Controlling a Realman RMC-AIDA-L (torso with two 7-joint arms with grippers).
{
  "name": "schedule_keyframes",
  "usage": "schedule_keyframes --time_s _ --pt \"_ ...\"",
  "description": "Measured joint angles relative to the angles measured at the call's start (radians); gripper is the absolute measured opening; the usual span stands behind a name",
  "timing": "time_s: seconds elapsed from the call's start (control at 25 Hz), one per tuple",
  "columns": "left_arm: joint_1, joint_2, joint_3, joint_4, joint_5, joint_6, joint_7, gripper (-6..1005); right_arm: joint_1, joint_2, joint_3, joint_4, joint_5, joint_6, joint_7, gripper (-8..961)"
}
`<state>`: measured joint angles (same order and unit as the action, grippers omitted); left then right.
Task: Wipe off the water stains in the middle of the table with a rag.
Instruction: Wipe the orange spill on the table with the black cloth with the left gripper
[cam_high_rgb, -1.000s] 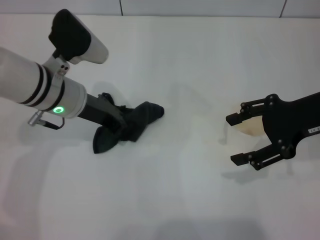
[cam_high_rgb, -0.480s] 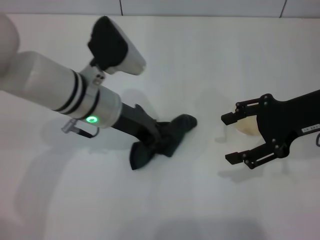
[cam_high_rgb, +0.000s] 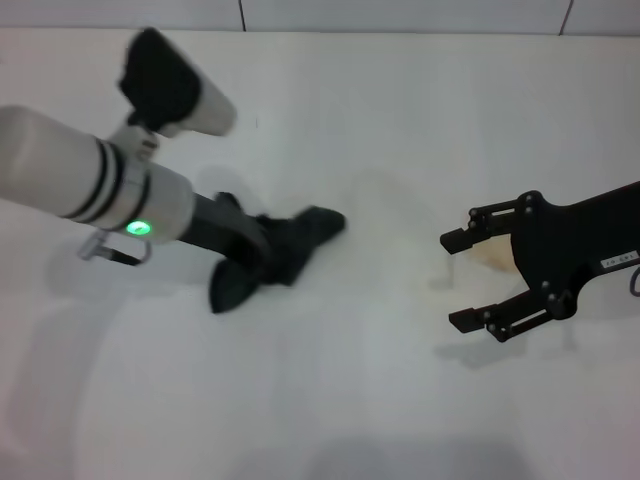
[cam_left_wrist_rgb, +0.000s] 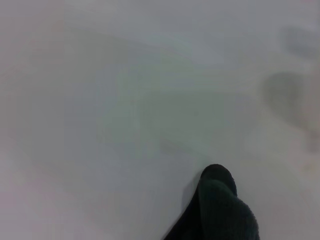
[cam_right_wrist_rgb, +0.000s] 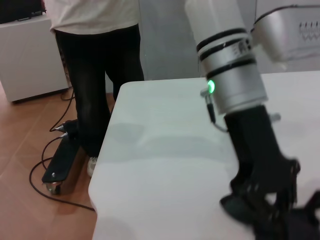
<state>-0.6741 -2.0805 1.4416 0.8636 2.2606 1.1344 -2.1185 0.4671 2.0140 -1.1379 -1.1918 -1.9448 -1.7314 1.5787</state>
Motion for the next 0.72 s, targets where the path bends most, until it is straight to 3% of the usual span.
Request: schedule_keyframes --time_s 0.12,0.32,0.4,0.72 --pt "0.003 0.003 -0.095 -0.002 0.062 0.004 0.003 108 0.000 0.000 -0.003 0.000 0.000 0.001 -0.001 828" --pt "-0.001 0.002 -0.143 -0.001 0.084 0.043 0.028 109 0.002 0.000 -0.014 0.003 0.000 0.002 -0.001 828" --pt "-0.004 -0.003 -0.116 0.005 0.065 0.057 0.040 109 0.002 0.000 -0.015 0.004 0.000 0.004 -0.002 828" --pt "0.008 -0.005 0.131 0.107 -0.109 0.106 0.062 110 -0.007 0.000 -0.013 0.003 0.000 0.024 -0.004 828"
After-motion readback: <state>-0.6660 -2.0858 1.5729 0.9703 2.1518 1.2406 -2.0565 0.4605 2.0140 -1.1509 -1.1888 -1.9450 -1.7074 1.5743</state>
